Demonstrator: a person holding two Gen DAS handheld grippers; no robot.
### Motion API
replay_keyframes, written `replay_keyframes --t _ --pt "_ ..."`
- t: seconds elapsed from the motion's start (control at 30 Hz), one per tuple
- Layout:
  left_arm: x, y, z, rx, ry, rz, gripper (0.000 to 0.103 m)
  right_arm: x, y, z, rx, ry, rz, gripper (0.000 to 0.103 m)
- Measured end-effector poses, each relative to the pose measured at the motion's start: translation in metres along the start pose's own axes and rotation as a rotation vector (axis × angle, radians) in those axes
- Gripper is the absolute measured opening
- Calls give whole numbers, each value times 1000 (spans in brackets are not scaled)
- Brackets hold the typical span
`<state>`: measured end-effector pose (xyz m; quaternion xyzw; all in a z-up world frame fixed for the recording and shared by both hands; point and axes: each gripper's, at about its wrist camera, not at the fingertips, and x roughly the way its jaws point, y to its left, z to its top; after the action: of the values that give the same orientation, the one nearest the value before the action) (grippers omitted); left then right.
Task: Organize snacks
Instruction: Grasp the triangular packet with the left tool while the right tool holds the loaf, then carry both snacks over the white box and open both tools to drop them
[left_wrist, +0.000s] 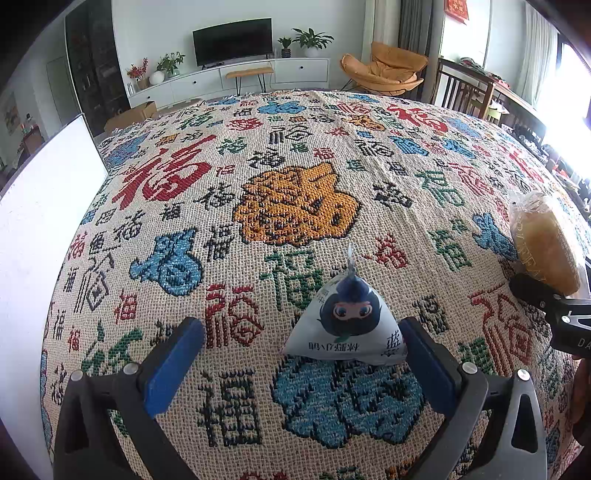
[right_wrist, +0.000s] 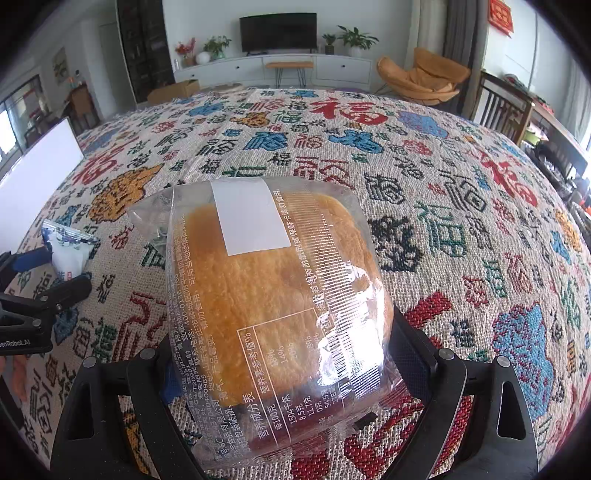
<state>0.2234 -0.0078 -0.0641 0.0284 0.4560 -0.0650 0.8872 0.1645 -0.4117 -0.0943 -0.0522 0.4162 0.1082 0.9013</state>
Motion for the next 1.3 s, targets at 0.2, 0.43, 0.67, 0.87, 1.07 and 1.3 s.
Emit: replay_keyframes --t 0.2,0.43,0.67,0.87,1.07,1.3 --pt "0 0 0 0 0 0 103 0 0 0 0 0 0 93" --pt "0 0 0 0 0 0 103 0 0 0 0 0 0 93" --pt "2 2 4 32 73 -38 103 -3 -3 -4 9 -1 12 93" --pt "-3 9 13 -18 163 -153 101 -2 -13 9 29 128 80 93" --pt "-17 -7 19 13 95 -161 49 -17 -29 21 153 184 142 83" --pt "-88 16 9 -123 -21 -312 49 -75 -31 31 202 107 220 83"
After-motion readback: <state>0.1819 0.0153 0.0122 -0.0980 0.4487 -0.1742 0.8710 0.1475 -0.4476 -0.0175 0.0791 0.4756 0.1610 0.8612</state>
